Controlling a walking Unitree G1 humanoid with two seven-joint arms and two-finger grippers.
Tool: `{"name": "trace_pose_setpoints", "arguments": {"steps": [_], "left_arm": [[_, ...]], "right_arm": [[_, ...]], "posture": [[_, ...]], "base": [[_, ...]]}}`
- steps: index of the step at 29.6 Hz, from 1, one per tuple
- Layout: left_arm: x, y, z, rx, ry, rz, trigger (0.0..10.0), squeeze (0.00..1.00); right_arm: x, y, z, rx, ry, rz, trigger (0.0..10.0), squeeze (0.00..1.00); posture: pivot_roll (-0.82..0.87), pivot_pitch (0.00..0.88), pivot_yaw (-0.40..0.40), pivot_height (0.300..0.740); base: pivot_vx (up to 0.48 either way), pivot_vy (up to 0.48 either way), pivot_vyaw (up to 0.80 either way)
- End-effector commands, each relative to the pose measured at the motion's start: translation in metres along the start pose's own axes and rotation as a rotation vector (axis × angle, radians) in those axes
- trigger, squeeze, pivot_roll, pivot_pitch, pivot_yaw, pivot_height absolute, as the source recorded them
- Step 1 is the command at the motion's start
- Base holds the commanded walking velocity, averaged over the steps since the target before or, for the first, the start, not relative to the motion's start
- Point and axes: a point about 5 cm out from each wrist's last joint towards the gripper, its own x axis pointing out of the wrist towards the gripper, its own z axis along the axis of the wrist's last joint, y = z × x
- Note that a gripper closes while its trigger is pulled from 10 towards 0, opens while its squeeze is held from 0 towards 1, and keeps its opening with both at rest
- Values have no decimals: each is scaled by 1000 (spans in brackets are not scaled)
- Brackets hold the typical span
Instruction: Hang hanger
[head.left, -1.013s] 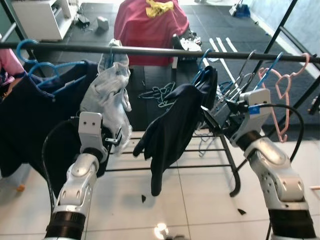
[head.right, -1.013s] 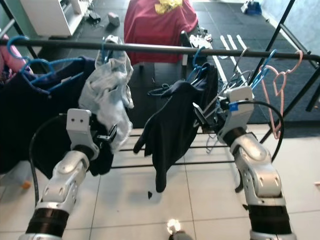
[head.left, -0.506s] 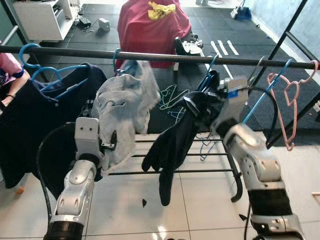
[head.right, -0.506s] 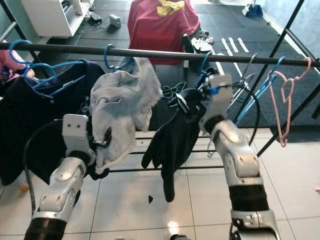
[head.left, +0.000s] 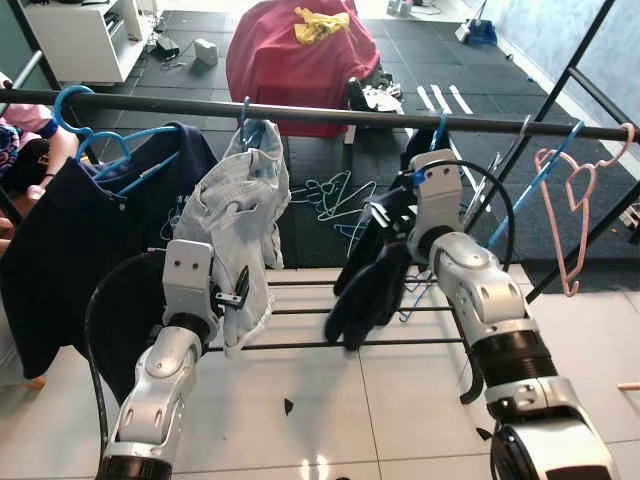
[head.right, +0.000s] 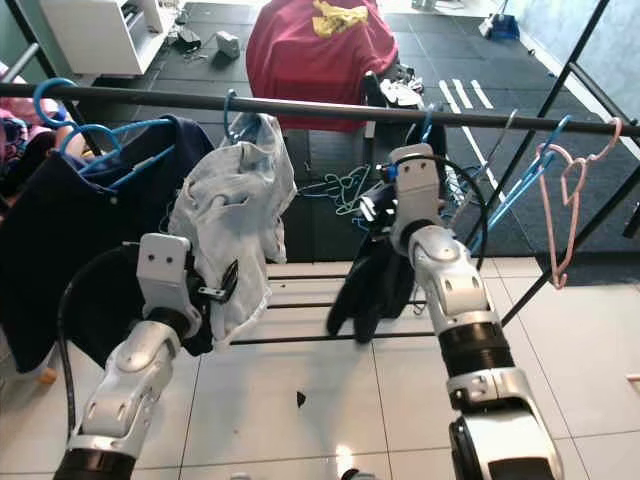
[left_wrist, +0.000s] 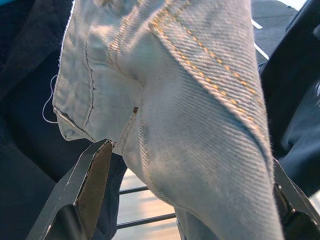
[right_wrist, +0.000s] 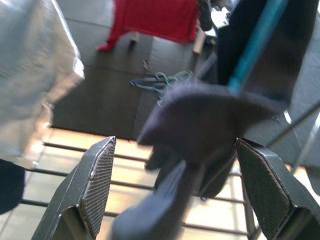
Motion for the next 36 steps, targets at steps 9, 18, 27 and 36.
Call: {"name": "trace_pose_setpoints", "arguments": {"steps": [9,18,27,36], "left_arm": [[-5,-5,-4,-11,26,-19,10000,0],[-5,-7,-3,-14,27,-24,10000,0],[-4,-8,-4,-19,34,-29,10000,0],[-4,-8,-6,-22,42,-22,10000,0]], "right_arm": [[-6,-13,12,-6,-60,-31,10000,0],[-3,-20,-4,-55,49,-107,10000,0],[-5,-32,-12,-40,101,-143,0,0],[-10,-36,5,-48,-8,-136,0,0]], "posture": [[-70,214,-53,740],[-69,210,-54,740],[-72,193,-56,740],[-76,178,-58,740]], "base": [[0,0,0],[0,0,0],[0,0,0],[0,0,0]]}}
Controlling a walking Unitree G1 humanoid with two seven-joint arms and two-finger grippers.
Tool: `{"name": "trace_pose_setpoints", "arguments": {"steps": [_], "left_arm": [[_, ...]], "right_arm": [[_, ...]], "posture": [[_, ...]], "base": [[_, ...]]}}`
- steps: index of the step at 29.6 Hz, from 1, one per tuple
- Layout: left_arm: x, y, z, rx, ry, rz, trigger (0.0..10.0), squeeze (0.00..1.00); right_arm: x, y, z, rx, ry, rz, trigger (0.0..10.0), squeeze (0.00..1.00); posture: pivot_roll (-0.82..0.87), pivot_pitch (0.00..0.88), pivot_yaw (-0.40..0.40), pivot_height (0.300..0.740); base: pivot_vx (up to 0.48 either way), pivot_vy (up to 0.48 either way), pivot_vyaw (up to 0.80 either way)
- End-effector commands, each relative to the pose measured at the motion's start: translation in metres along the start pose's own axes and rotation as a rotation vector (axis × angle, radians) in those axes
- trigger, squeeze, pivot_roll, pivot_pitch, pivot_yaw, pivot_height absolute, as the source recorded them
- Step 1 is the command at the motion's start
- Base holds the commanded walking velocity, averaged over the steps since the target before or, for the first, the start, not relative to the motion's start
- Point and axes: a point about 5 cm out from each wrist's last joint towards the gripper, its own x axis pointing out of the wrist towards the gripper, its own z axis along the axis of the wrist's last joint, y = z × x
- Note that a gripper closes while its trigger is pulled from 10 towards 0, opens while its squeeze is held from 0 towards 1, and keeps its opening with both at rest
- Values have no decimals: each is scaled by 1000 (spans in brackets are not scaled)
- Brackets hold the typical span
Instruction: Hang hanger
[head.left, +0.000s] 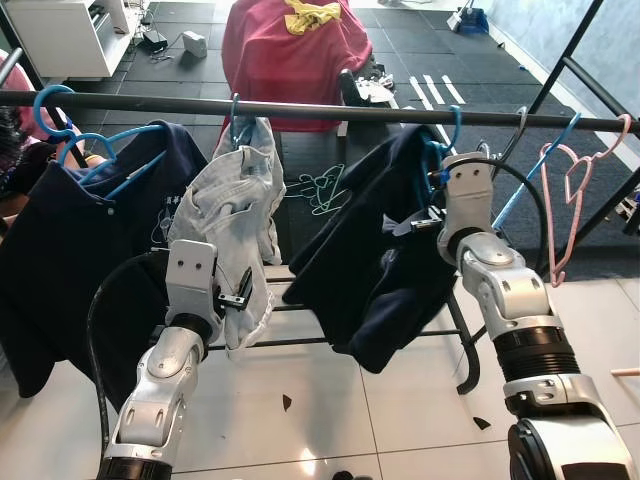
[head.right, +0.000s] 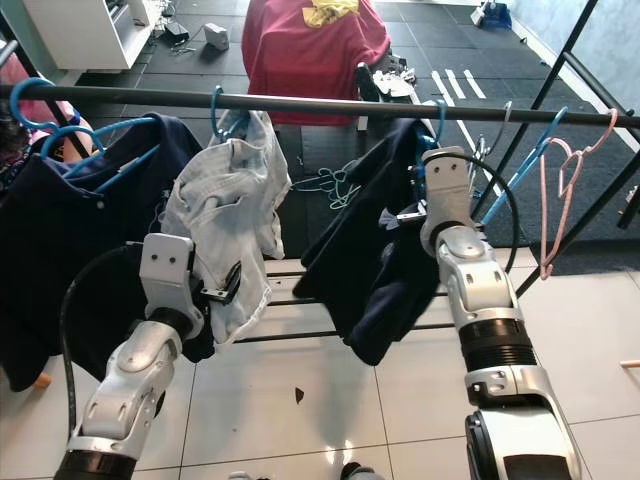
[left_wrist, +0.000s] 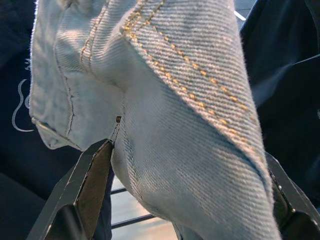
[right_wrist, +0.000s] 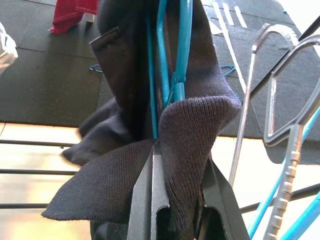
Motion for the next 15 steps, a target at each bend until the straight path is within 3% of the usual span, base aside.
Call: {"name": "trace_pose_setpoints", "arguments": {"steps": [1,7,8,15], "left_arm": [[-3,-1,-8,-19,35,6,10000,0],[-5,2,-7,-17,37,22,10000,0],[-7,4,-6,-21,35,21,10000,0],[-10,4,-6,-24,37,9,10000,0]], "right_arm": [[-4,-6,4,-10,-48,-11,0,0],[-13,-1,15,-19,-145,49,0,0],[-25,0,18,-19,-188,83,0,0],[-44,0,16,-4,-224,111,0,0]], "posture": [[-76,178,-58,740],[-79,188,-58,740],[-83,192,-58,740],[-92,198,-54,740]], "base": [[0,0,0],[0,0,0],[0,0,0],[0,0,0]]}}
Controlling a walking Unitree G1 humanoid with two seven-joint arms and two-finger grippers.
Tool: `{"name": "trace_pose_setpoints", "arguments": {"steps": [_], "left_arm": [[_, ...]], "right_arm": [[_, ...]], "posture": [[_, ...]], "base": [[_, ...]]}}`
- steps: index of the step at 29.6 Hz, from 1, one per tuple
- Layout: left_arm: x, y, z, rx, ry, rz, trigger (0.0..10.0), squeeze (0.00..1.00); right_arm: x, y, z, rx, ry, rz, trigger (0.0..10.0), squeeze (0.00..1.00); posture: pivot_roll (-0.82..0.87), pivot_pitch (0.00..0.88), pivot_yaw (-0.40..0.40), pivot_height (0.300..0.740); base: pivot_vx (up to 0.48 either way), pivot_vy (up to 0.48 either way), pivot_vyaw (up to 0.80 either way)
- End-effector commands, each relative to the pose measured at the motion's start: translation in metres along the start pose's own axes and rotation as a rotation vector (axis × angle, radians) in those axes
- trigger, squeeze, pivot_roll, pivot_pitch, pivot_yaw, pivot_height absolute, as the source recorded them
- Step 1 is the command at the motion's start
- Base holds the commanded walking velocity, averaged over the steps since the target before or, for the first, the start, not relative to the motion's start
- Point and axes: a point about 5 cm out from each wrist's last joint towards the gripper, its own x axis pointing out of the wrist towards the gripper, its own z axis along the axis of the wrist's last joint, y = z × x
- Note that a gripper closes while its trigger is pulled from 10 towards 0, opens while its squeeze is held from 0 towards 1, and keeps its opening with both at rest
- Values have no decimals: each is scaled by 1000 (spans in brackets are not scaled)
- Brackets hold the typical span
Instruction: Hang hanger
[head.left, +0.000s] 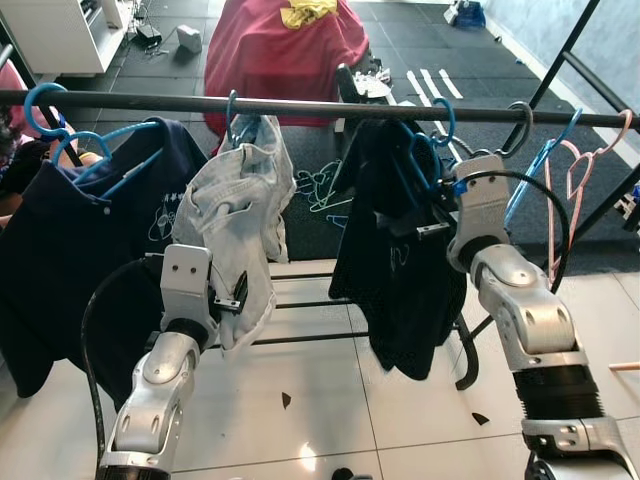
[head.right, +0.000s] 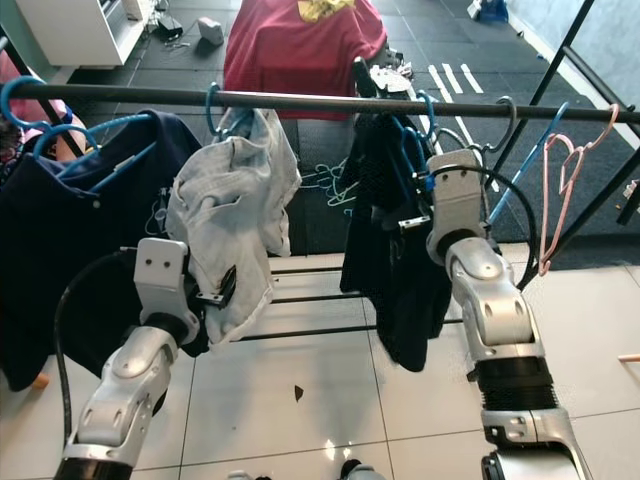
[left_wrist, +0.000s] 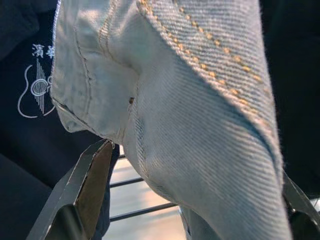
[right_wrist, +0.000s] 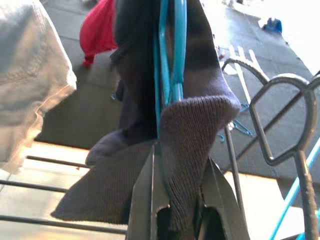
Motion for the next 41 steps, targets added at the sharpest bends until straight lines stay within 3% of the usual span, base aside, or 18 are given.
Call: {"name": "trace_pose_setpoints", "arguments": {"steps": [1,4,14,20,27,31,35,37,41], "left_arm": [[-3,-2,-5,-14,26,-10,10000,0],[-2,-5,-7,-25,50,-50,10000,0],[3,-5,-10,-43,67,-97,10000,0],[3,-3,-10,-41,70,-117,10000,0],[4,-6,-5,-59,39,-176,10000,0],[7,-5,3,-92,-6,-215,10000,0],[12,-2,18,-121,-68,-268,10000,0],[20,3,39,-145,-145,-315,10000,0],[25,5,58,-171,-210,-365,10000,0]], "right_arm": [[-5,-3,7,9,-39,-2,0,0],[-19,2,12,23,-91,42,0,0],[-28,10,16,25,-109,130,0,0],[-36,1,13,-2,-79,118,0,0],[-40,-8,13,-29,-62,66,0,0],[-44,-10,12,-10,-47,109,0,0],[-55,-13,10,6,-19,236,0,0],[-66,-22,11,-37,-3,334,0,0],[-75,-27,13,-41,8,418,0,0]], "posture": [[-92,198,-54,740],[-95,200,-52,740],[-107,197,-42,740],[-115,200,-40,740],[-116,200,-39,740],[-116,199,-37,740],[-112,199,-36,740],[-111,198,-39,740],[-112,197,-40,740]], "base": [[0,0,0],[-320,0,0],[-480,0,0],[-480,0,0],[0,0,0],[0,0,0],[0,0,0],[0,0,0],[0,0,0]]}}
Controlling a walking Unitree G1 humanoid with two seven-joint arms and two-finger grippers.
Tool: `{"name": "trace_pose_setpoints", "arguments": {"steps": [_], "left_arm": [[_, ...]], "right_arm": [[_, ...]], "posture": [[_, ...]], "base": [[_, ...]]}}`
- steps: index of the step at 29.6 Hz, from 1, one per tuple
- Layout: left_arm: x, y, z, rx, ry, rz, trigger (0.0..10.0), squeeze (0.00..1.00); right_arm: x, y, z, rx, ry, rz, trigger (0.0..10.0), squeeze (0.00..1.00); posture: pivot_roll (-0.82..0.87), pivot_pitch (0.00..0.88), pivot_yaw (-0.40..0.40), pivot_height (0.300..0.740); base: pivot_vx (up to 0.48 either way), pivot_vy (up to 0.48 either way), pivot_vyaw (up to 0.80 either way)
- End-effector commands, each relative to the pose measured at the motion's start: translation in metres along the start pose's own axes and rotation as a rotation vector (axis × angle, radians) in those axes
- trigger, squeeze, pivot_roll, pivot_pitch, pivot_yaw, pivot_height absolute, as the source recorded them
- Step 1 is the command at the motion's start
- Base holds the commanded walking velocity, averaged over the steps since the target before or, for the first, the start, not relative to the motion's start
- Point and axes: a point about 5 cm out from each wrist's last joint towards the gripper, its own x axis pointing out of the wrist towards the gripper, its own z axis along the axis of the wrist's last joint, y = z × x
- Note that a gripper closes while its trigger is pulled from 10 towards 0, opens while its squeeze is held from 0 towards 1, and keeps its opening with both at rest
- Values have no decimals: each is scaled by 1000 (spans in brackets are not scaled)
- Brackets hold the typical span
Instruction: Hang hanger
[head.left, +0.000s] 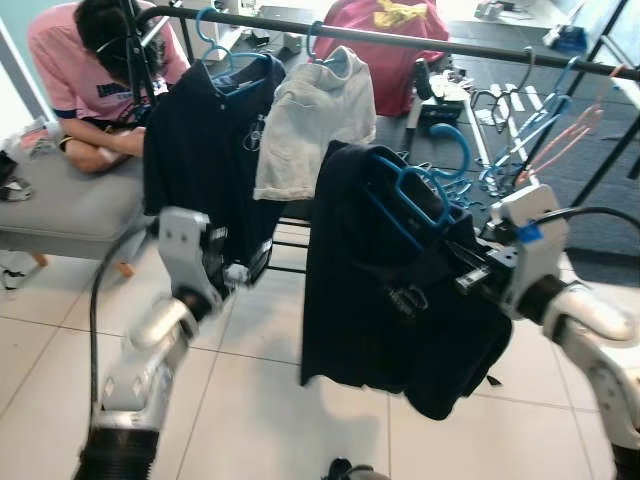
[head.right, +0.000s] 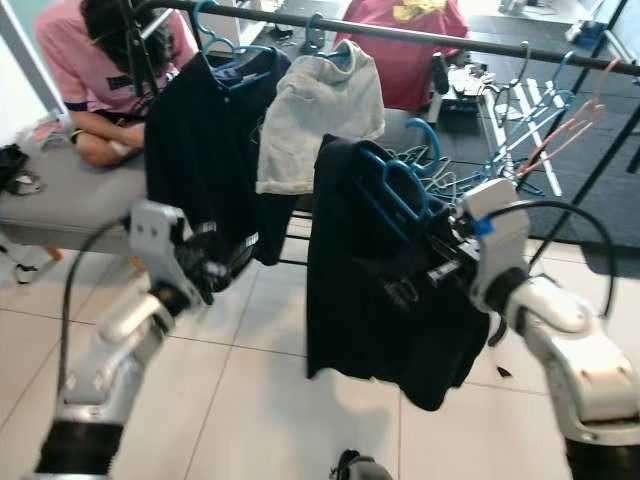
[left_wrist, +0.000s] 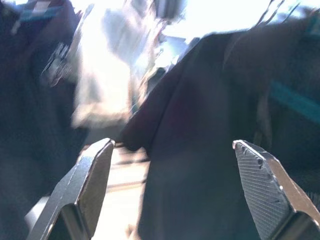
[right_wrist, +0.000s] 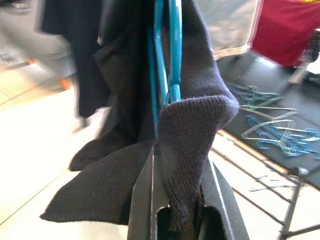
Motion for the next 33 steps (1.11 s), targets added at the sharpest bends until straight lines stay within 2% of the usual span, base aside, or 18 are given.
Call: {"name": "trace_pose_setpoints", "arguments": {"steps": [1,4,5,6,8,11,18,20,23,25,26,29,30,31,32,33], "left_arm": [[-3,2,0,-12,4,-21,10000,0],[2,-3,14,-46,-48,-88,10000,0],[6,-8,24,-75,-90,-139,10000,0],[6,-8,24,-75,-90,-139,10000,0],[12,-20,43,-150,-165,-214,10000,0],[14,-29,52,-191,-190,-241,10000,0],[13,-44,48,-245,-159,-228,10000,0],[10,-50,45,-235,-141,-246,10000,0],[3,-67,36,-123,-85,-308,10000,0],[3,-70,35,-66,-75,-301,10000,0],[3,-70,35,-66,-75,-301,10000,0],[8,-65,36,95,-89,-171,10000,0],[9,-64,37,122,-93,-152,10000,361],[9,-63,40,155,-115,-109,10000,1000],[8,-61,44,169,-148,-57,10000,1000],[8,-61,44,169,-148,-57,10000,1000]], "right_arm": [[-5,3,11,-9,-48,43,0,0],[-13,6,14,11,-63,126,0,0],[-19,10,15,40,-78,202,0,0],[-19,10,15,40,-78,202,0,0],[-26,20,18,92,-118,325,0,0],[-25,22,20,102,-137,344,0,0],[-14,28,21,108,-162,365,0,0],[-9,30,23,114,-175,368,0,0],[3,30,29,127,-211,363,0,0],[7,31,32,132,-225,367,0,0],[7,31,32,132,-225,367,0,0],[11,36,36,141,-246,397,0,0],[11,37,36,142,-249,402,0,0],[12,39,36,144,-249,407,0,0],[12,40,36,144,-247,409,0,0],[12,40,36,144,-247,409,0,0]], "posture": [[-112,197,-40,740],[-112,197,-40,740],[-107,193,-37,740],[-107,193,-37,740],[-103,193,-36,740],[-103,193,-36,740],[-77,200,-38,740],[-73,199,-41,740],[-64,195,-45,740],[-62,194,-47,740],[-62,194,-47,740],[-59,189,-48,740],[-59,189,-48,740],[-61,186,-49,740],[-65,186,-49,740],[-65,186,-49,740]], "base": [[0,0,0],[0,0,0],[0,0,0],[0,0,0],[0,0,0],[0,0,0],[0,0,0],[0,0,0],[0,0,0],[0,0,0],[0,0,0],[0,0,0],[0,0,0],[0,0,0],[0,0,0],[0,0,0]]}}
